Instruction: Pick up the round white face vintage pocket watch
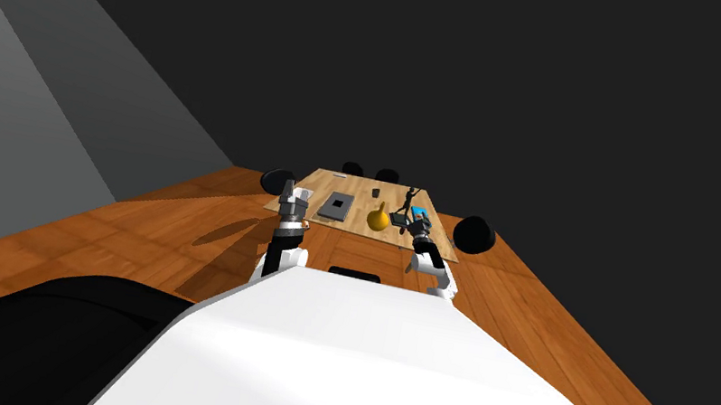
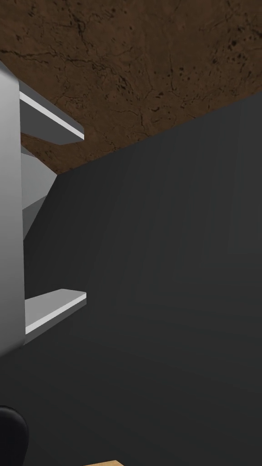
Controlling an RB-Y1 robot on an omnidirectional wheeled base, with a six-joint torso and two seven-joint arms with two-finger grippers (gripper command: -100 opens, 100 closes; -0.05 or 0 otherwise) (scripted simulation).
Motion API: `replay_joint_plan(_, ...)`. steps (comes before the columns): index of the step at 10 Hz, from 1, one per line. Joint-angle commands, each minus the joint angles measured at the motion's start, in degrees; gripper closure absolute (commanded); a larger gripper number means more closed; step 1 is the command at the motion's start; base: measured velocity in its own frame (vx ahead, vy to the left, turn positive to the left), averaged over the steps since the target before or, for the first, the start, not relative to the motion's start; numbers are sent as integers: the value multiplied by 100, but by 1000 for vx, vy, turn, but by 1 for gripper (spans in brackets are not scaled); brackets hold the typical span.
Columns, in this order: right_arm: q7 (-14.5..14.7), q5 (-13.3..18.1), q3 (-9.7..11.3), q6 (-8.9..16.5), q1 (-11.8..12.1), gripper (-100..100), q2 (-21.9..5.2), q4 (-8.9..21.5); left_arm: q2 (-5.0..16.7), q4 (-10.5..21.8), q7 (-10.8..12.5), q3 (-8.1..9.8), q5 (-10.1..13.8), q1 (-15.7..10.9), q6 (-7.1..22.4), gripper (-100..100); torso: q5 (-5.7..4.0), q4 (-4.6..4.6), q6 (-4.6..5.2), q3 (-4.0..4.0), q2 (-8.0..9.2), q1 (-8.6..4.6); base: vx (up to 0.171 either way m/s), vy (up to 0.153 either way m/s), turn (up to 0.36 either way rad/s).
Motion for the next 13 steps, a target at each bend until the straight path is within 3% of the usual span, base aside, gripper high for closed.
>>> replay_joint_plan(1,-123,-76,-2,139,-93,-100,-45,220,0,0,0,0,0,0,0,0,0,0,0,0,0,0,27,24,-37)
replay_joint_plan(2,-312,-183,-5,404,-275,-100,-44,403,0,0,0,0,0,0,0,0,0,0,0,0,1,-3,24,20,-80)
replay_joint_plan(3,-312,-183,-5,417,-275,-100,-44,486,0,0,0,0,0,0,0,0,-1,0,1,1,2,-5,20,22,-47)
replay_joint_plan(4,-502,-287,-8,654,-460,-100,-38,701,0,0,0,0,0,0,0,0,-1,0,-1,1,3,-5,24,28,-93)
replay_joint_plan(7,-693,-387,-13,963,-649,-100,-28,1023,0,0,0,0,0,0,0,0,-1,0,0,0,1,-6,22,17,-54)
replay_joint_plan(8,-885,-484,-18,1183,-840,-100,-14,1293,0,0,0,0,0,0,0,0,-1,0,0,2,3,-8,24,7,-104)
replay_joint_plan(9,-885,-484,-18,1230,-840,-100,-14,1293,0,0,0,0,0,0,0,0,-2,0,1,1,2,-10,20,9,-41)
replay_joint_plan(10,-1075,-577,-24,1441,-1032,-100,6,1564,0,0,0,0,0,-1,0,0,-2,0,0,2,4,-10,28,4,-86)
replay_joint_plan(11,-1075,-577,-24,1491,-1032,-100,6,1564,0,0,0,0,0,0,0,0,-2,0,0,0,1,-11,24,6,-46)
replay_joint_plan(12,-1265,-666,-31,1672,-1226,-100,30,1833,0,0,0,0,0,0,0,0,-2,0,0,1,2,-11,28,0,-89)
replay_joint_plan(13,-1265,-666,-31,1747,-1226,-100,30,1833,0,0,0,0,0,0,0,0,-2,0,1,0,1,-13,23,0,-51)
